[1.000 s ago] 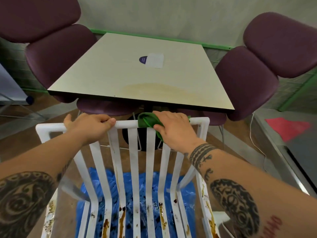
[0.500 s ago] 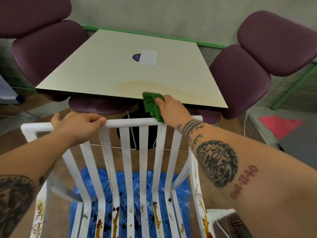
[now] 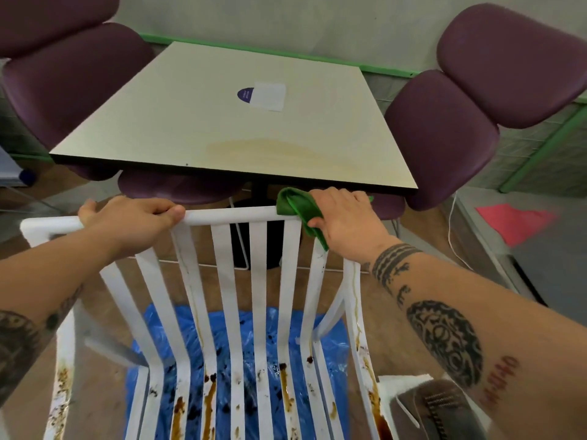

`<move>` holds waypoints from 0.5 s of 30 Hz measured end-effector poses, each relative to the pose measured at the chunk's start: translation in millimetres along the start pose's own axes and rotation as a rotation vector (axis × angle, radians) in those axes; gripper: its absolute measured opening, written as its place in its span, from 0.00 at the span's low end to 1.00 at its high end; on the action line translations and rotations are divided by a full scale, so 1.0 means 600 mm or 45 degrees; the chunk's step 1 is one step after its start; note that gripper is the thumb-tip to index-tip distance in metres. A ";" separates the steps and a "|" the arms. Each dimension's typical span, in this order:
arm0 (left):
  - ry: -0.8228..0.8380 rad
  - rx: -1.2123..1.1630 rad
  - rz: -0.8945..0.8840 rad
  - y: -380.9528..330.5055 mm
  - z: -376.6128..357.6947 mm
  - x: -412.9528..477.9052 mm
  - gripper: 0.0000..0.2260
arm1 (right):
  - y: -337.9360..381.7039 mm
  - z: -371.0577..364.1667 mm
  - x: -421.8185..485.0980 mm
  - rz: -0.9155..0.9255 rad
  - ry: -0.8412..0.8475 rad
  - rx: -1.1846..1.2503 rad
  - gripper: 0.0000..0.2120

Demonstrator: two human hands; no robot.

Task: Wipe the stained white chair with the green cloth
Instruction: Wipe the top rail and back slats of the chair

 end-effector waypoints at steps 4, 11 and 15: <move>0.001 -0.016 -0.005 -0.001 -0.006 0.004 0.25 | -0.022 0.011 0.016 0.121 0.096 0.109 0.16; -0.006 -0.005 -0.017 0.003 -0.010 0.001 0.26 | -0.030 0.025 0.000 -0.080 -0.016 0.222 0.20; -0.019 0.004 -0.024 0.006 -0.012 0.003 0.26 | -0.061 0.023 0.021 -0.642 0.068 0.476 0.20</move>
Point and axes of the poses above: each hand's wrist, its own x-axis towards the middle knuckle, its own z-axis out of the back of the hand, y = z × x, the point moved 3 cm from there along x, towards the middle knuckle, and after that the axes turned 6 degrees about z, right-handed, at the moved point
